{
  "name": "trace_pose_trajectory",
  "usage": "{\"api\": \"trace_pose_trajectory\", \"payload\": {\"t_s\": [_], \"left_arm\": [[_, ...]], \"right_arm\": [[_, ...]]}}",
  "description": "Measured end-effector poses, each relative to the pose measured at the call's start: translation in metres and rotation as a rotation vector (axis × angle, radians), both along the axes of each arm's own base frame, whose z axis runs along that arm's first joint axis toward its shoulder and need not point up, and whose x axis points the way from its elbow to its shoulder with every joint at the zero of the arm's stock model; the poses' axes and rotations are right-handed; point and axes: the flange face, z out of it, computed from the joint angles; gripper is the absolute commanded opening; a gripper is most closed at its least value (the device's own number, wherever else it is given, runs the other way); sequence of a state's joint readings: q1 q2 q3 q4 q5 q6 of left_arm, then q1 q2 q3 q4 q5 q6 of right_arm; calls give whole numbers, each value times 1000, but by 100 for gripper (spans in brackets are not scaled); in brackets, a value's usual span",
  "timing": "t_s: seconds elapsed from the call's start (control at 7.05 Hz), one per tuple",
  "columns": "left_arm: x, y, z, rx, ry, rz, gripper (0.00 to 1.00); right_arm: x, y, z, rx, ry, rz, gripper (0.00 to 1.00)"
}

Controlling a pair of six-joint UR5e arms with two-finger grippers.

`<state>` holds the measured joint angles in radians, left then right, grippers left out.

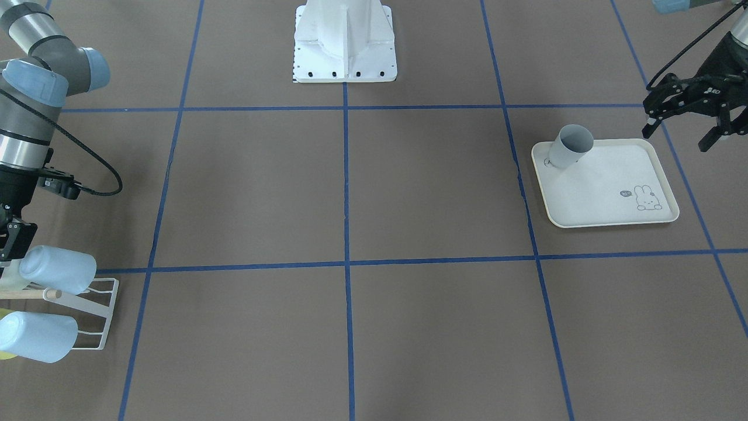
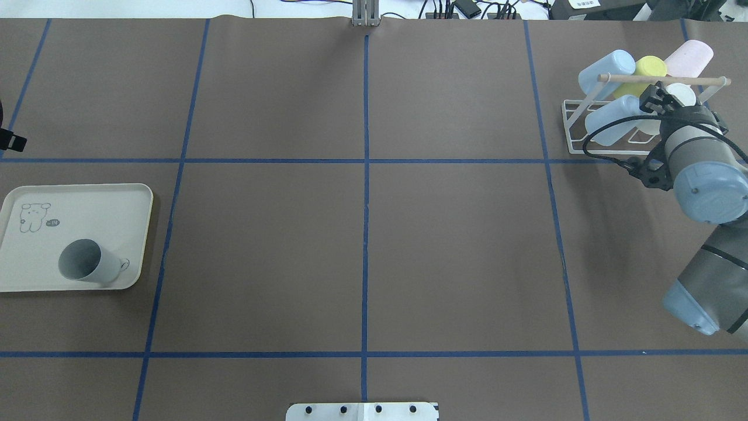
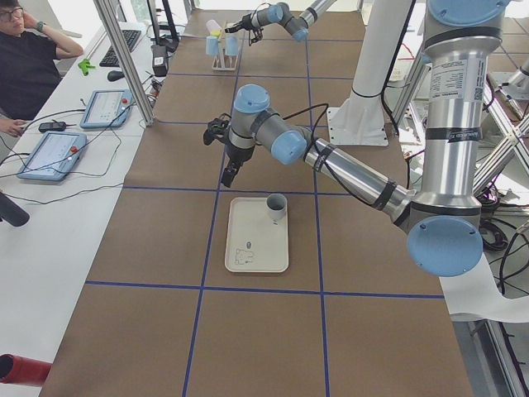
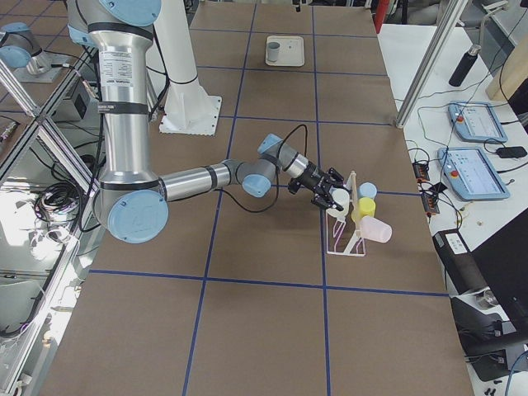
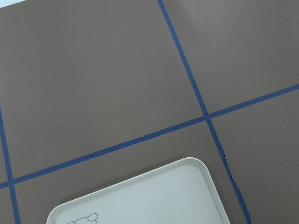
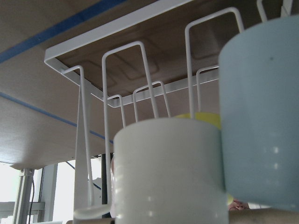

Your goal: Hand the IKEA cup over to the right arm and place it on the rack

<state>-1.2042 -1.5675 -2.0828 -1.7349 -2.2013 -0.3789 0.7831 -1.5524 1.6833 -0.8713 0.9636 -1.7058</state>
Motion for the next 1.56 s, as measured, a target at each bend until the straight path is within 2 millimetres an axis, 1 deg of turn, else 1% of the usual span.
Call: {"api": "trace_pose_trajectory", "payload": {"t_s": [0.43, 0.57, 0.71, 0.85, 0.99, 1.13, 1.42, 1.56], "left_arm": [[0, 0, 0, 0, 0, 0, 100], [0, 0, -1, 1, 0, 0, 100], [0, 0, -1, 1, 1, 0, 100], [0, 0, 0, 1, 0, 0, 100], [0, 0, 1, 2, 0, -1, 100], [0, 0, 2, 5, 0, -2, 100], [-1, 0, 10, 10, -4, -6, 100], [-4, 6, 20, 14, -5, -8, 100]], "right_arm": [[0, 0, 0, 3, 4, 3, 78], [-1, 0, -3, 8, -1, 5, 79], [-2, -1, -13, 24, -21, 8, 80], [-3, -2, -33, 49, -67, 15, 80], [-4, -1, -49, 62, -150, 32, 80], [-7, 1, -59, 47, -288, 64, 81], [-17, 11, -77, -70, -717, 161, 81], [-22, 17, -89, -159, -940, 222, 81]]}}
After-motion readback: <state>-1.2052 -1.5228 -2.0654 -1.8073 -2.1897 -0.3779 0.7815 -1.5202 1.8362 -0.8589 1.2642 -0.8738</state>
